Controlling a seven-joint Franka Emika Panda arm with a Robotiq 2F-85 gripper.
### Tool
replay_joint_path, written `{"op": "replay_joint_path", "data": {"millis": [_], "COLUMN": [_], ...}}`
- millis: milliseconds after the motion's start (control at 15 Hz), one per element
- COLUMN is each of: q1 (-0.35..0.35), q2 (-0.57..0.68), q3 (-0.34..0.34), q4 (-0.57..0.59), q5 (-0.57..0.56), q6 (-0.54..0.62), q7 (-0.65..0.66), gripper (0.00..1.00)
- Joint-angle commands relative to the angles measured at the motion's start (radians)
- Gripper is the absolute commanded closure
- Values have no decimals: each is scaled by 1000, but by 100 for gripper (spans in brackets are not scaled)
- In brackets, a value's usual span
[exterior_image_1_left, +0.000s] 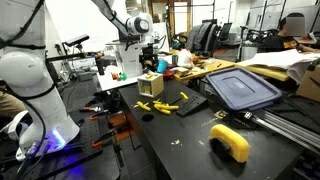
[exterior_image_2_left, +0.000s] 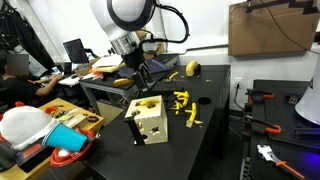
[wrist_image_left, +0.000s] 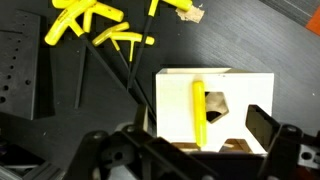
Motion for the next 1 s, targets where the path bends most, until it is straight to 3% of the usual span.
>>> {"op": "replay_joint_path", "data": {"millis": [0, 200, 467, 733, 933], "q1": [6, 4, -20, -64, -83], "q2": [13, 21, 42, 59, 41], "q3": [-10, -7, -11, 20, 37], "q4": [0, -4, -64, -124, -159], "q5": [-25, -15, 13, 122, 191], "q6": [29, 78, 261, 394, 431], "q7": [27, 34, 10, -64, -96], "gripper": [0, 0, 0, 0, 0]}}
